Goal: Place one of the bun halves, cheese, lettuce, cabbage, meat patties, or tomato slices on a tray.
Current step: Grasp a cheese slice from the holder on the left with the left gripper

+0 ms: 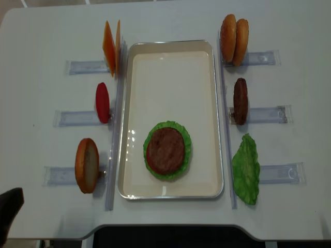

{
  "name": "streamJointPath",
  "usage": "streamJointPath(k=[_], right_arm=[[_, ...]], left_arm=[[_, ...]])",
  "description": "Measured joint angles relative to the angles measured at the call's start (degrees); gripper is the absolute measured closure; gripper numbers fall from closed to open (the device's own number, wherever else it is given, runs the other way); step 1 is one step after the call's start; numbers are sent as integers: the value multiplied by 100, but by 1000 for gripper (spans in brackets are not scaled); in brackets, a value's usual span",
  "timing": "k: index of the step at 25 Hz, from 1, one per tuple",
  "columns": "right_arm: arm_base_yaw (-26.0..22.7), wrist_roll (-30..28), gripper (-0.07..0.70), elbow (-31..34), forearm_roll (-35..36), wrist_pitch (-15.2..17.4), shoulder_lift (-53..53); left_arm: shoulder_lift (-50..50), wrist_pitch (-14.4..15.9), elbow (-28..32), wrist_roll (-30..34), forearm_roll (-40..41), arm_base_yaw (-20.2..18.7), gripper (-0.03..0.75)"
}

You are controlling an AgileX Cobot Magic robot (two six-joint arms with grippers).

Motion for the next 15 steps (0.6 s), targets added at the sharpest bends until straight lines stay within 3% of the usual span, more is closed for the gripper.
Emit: streamJointPath(k=[15], right_arm=[[0,0,145,0,5,-2,0]], left_arm=[[3685,164,-2132,49,-27,0,83]])
